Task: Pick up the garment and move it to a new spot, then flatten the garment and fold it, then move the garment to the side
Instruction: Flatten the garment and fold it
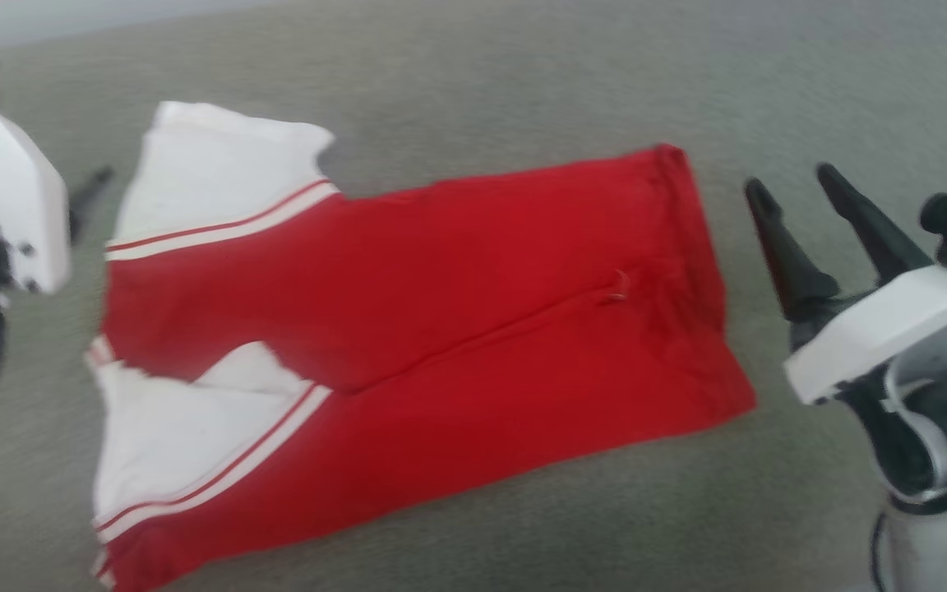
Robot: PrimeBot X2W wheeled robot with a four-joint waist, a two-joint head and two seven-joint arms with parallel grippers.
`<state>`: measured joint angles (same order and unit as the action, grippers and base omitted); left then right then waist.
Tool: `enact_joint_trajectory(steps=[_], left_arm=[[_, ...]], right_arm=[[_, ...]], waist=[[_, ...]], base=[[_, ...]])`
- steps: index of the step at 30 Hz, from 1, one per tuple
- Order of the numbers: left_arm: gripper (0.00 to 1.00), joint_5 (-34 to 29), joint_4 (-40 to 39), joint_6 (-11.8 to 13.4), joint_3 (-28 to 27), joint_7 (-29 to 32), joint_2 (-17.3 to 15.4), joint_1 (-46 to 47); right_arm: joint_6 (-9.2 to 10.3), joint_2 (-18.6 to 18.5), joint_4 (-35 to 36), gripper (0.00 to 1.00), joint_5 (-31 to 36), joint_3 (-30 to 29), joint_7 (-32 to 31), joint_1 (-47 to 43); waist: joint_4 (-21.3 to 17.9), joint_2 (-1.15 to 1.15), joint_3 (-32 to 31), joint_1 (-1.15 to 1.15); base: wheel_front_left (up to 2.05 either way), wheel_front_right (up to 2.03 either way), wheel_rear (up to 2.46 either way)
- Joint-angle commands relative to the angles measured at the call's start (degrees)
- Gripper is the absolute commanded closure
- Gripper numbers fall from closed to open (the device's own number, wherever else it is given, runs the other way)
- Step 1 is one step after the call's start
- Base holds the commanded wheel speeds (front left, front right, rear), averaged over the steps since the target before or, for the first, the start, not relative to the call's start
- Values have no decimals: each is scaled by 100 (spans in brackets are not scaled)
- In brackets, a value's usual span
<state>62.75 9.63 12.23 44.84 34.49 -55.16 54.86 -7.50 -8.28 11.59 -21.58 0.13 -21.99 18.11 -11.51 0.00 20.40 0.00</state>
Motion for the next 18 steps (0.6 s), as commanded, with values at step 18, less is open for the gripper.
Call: enact_joint_trajectory(steps=[18], left_arm=[[0, -230, 2215, -341, 197, 982, 461, 1278]], right_arm=[[3, 258, -378, 0, -191, 431, 590, 356]], waist=[[-1061, 0, 952, 0]], base=[[0, 0, 0]])
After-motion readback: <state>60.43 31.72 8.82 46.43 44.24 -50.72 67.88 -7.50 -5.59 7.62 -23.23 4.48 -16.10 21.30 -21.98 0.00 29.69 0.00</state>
